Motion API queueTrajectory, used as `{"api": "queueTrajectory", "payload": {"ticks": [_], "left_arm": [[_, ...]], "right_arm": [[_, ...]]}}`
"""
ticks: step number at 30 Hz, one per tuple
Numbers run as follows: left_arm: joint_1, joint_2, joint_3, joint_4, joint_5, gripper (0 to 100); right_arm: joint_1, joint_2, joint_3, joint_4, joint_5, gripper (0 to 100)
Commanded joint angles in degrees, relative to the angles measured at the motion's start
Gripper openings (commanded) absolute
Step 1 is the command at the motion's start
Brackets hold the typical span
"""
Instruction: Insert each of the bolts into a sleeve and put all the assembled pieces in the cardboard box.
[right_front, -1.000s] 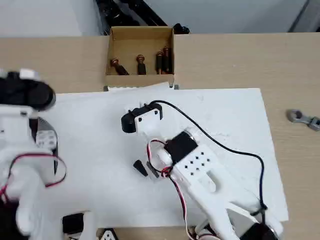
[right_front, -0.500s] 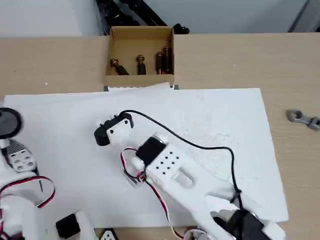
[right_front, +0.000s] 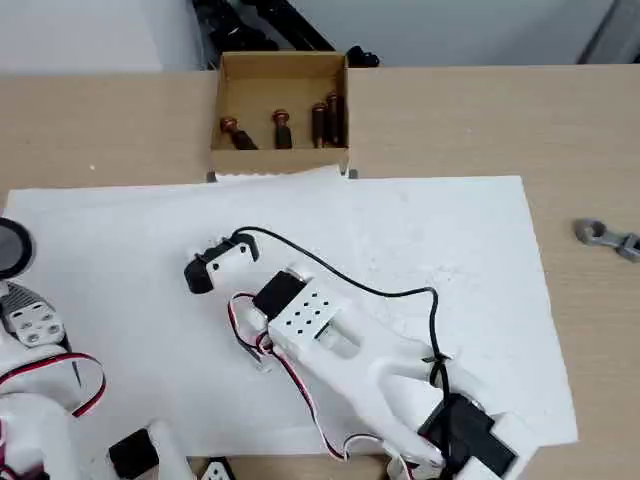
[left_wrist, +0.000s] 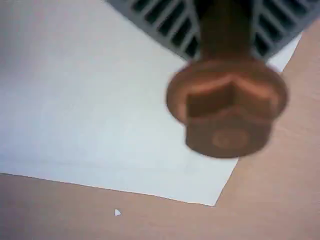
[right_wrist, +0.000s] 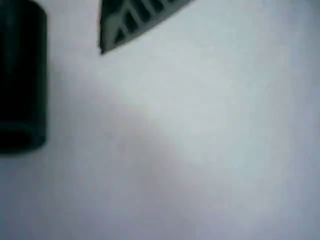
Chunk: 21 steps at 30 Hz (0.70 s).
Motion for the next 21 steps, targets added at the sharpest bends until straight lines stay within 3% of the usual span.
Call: {"api": "queueTrajectory", "payload": {"ticks": [1,12,21], "left_arm": [[-0.18,-0.26,0.13,0.09,-0.26,1],[-0.18,-0.18,0.13,-0.09,-0.35,1],[-0.18,-0.18,0.13,-0.09,-0.35,1]], "right_arm": [[-0.22,0.48,-2.64,-2.15,0.53,17.6],[5.41,6.46,-2.64,-6.20,0.62,17.6],[5.67,6.81,-2.64,-6.20,0.62,15.8]]}}
